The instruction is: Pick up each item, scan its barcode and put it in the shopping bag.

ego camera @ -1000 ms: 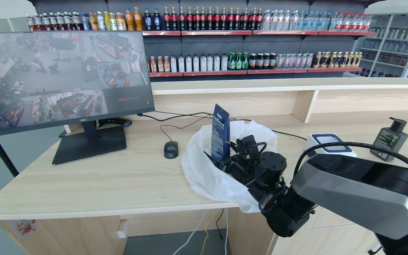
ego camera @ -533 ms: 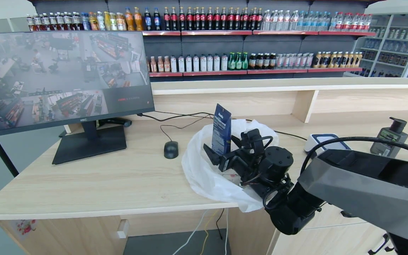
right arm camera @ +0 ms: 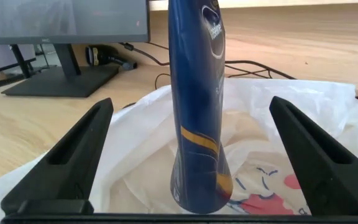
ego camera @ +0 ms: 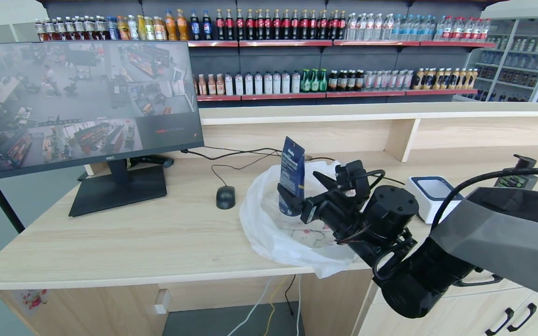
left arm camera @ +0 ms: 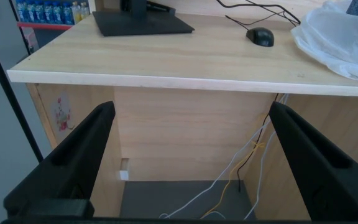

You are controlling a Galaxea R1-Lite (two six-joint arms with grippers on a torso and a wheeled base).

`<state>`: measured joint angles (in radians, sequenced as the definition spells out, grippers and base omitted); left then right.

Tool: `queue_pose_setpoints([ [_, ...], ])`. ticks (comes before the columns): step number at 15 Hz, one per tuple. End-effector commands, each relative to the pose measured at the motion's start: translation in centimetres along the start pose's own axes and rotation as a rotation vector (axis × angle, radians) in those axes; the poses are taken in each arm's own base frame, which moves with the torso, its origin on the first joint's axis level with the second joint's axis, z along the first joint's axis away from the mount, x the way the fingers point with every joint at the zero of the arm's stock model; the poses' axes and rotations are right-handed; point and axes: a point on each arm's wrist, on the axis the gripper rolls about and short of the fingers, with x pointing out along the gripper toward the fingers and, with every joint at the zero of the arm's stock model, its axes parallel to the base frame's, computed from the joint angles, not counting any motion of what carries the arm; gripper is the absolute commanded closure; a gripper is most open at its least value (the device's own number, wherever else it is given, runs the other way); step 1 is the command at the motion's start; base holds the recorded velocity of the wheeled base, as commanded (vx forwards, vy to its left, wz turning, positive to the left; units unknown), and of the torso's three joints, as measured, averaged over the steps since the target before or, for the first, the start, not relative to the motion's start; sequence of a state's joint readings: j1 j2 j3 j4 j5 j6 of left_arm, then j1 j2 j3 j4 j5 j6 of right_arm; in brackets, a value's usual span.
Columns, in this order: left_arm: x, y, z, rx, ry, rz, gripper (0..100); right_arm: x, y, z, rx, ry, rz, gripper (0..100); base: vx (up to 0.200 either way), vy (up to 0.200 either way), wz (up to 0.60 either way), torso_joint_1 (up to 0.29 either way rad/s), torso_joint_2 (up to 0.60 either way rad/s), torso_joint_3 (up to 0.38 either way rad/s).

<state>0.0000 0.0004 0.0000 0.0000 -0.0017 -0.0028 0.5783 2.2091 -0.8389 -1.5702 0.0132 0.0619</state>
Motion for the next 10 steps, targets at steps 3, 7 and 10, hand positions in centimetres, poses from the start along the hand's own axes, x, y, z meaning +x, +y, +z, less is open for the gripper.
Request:
queue_pose_setpoints([
  [3,0.0,0.0,0.0,0.0,0.0,0.002,0,-3.9,0.7,3.7,-0.004,-0.003,-0.012,0,0.0,0.0,0.0,0.0,0.0,0.0],
  [7,0.0,0.0,0.0,0.0,0.0,0.002,0,-6.8,1.7,5.2,0.023,0.011,-0.009,0,0.0,0.0,0.0,0.0,0.0,0.0],
  [10,0.0,0.0,0.0,0.001,0.0,0.0,0,-6.8,1.7,5.1,0.031,0.012,-0.007,0,0.0,0.0,0.0,0.0,0.0,0.0],
])
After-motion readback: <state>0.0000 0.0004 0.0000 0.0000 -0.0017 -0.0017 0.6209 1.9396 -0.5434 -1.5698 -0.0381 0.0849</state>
